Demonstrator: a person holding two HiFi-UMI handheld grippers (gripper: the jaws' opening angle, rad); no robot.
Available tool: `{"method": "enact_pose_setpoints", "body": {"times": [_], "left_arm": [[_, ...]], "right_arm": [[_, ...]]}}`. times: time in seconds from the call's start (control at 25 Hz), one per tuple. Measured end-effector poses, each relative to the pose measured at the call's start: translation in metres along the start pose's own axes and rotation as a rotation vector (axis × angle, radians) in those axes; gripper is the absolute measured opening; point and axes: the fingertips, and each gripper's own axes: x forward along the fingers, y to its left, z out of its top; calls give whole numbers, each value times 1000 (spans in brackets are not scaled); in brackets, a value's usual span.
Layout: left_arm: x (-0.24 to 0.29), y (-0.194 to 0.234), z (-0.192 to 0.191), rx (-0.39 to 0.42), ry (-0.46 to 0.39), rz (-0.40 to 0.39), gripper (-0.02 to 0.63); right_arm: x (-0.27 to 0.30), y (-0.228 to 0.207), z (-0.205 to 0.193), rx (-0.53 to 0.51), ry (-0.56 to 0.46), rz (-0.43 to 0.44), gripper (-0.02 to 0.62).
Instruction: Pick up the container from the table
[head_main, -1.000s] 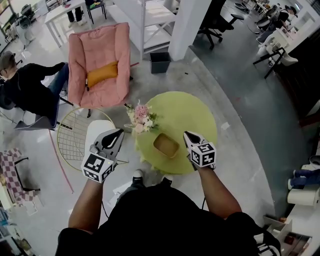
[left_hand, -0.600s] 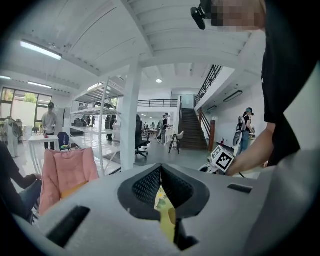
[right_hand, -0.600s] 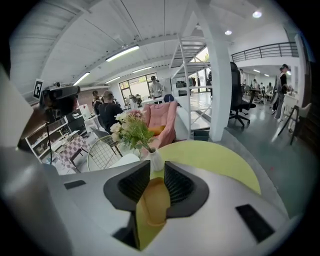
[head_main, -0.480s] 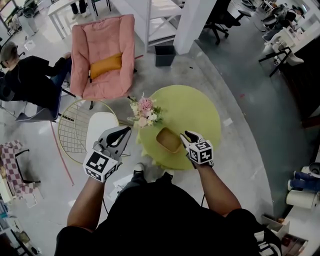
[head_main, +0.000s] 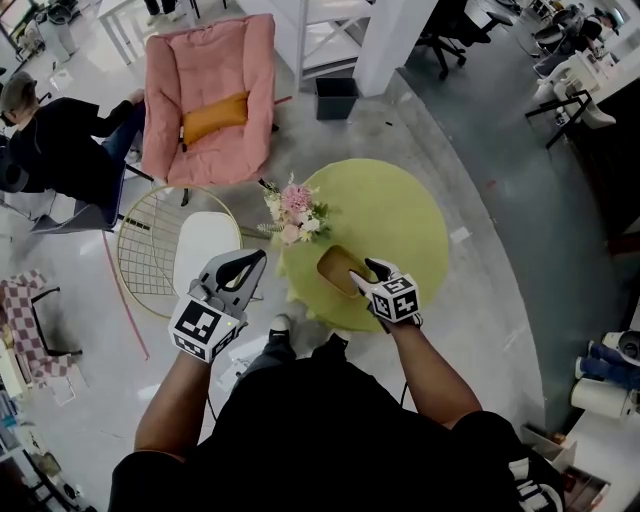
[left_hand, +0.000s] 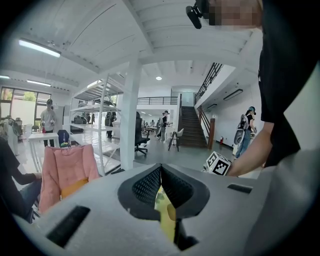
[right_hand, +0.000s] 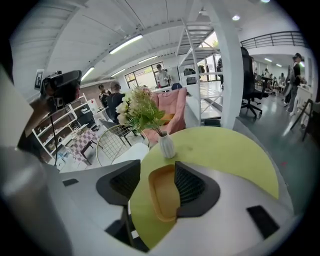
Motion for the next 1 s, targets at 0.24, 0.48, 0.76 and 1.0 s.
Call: {"method": "enact_pose_setpoints", "body": {"times": [0.24,0.48,0.76,1.0], "left_arm": [[-5,4,1,-3,-18,21,17],[-6,4,-6,-5,-2,8,17],[-10,9,-22,-25,19,6,17],[-13,13,-31,-48,26,3,17]], "right_arm": [[15,6,-11,-15,43,17,247],[36,19,-29,-47,112,58,270],[60,28,-55,-82,177,82,281],[72,30,-70,-114,223,60,292]]}}
